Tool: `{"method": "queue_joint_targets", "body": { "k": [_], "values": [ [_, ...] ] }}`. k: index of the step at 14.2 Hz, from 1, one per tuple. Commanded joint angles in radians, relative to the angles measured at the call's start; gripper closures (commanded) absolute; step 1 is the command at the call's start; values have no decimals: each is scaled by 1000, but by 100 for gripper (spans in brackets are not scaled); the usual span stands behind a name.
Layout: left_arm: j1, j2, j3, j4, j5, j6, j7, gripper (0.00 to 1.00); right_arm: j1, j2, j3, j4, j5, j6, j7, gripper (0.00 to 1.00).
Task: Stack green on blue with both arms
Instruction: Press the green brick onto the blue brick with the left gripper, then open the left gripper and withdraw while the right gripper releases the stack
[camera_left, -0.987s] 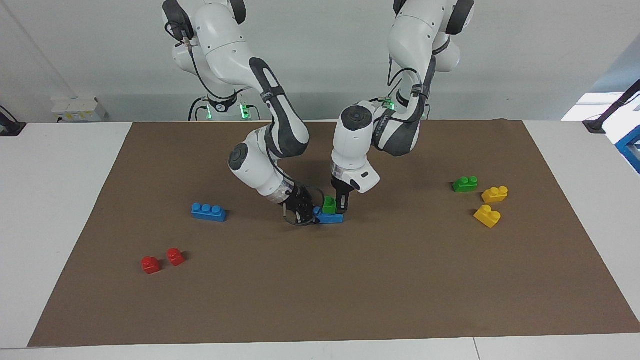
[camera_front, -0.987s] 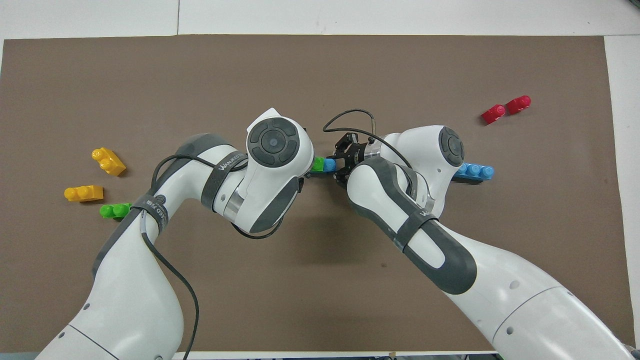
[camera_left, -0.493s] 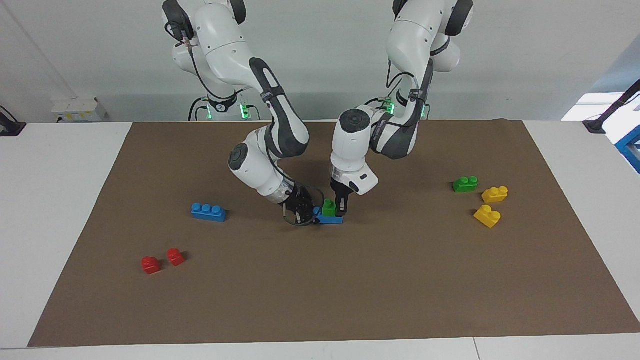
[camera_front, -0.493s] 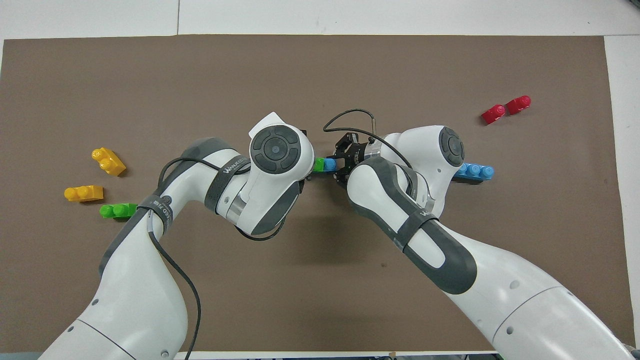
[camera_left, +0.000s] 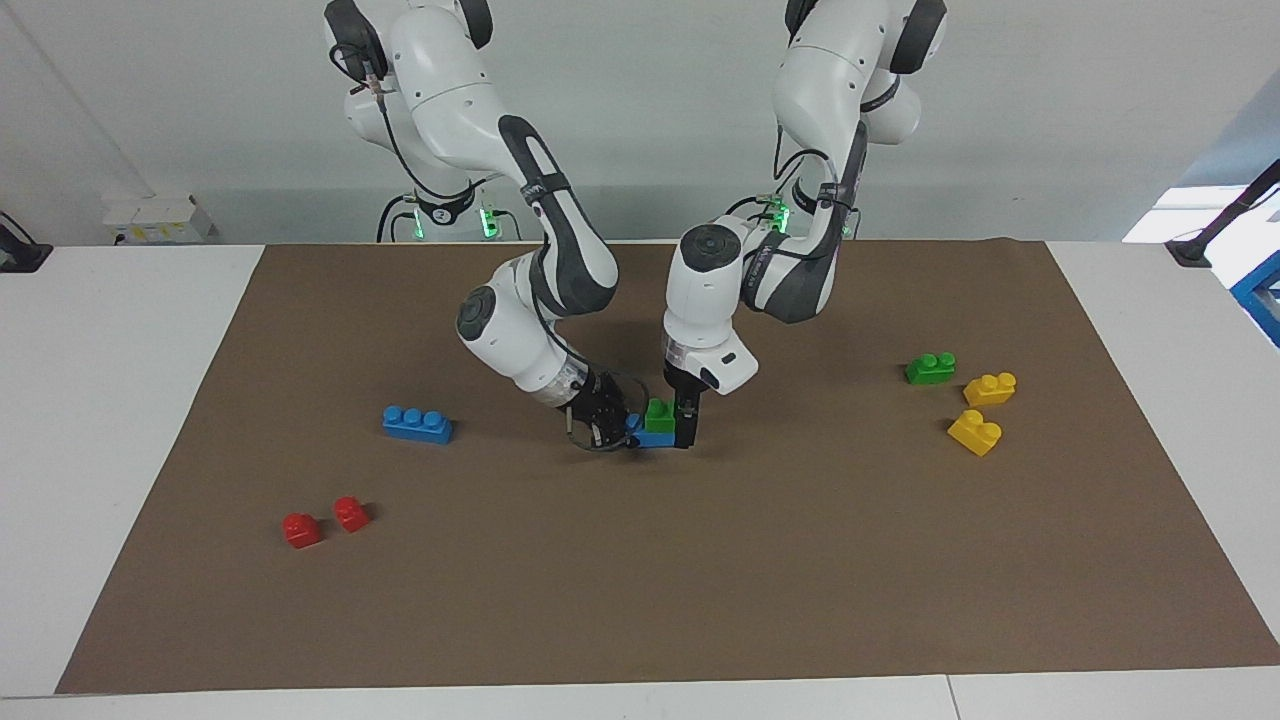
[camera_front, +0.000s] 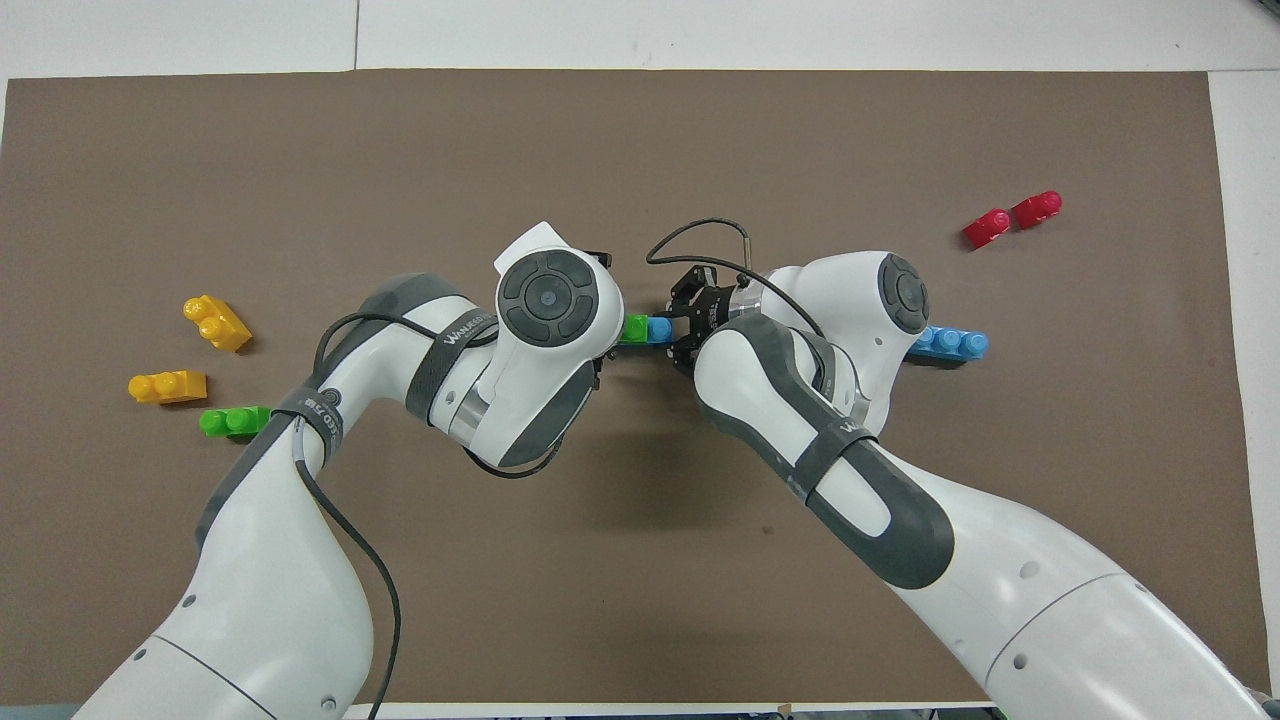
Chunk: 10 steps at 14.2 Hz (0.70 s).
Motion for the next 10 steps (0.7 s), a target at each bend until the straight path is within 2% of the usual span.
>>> {"method": "queue_joint_targets", "body": {
  "k": [1, 2, 8, 10],
  "values": [
    [40, -99, 5, -23, 20, -90, 110, 0, -1, -18, 2, -38, 33, 20, -44, 12],
    [53, -128, 5, -25, 18, -112, 180, 0, -1, -18, 2, -36, 33, 20, -42, 0],
    [215, -188, 5, -19, 4, -172, 567, 0, -13, -28, 2, -26, 31, -5, -38, 0],
    [287, -217, 5, -19, 4, -201, 679, 0, -45, -48, -7, -19, 14, -57, -42, 0]
  ]
}}
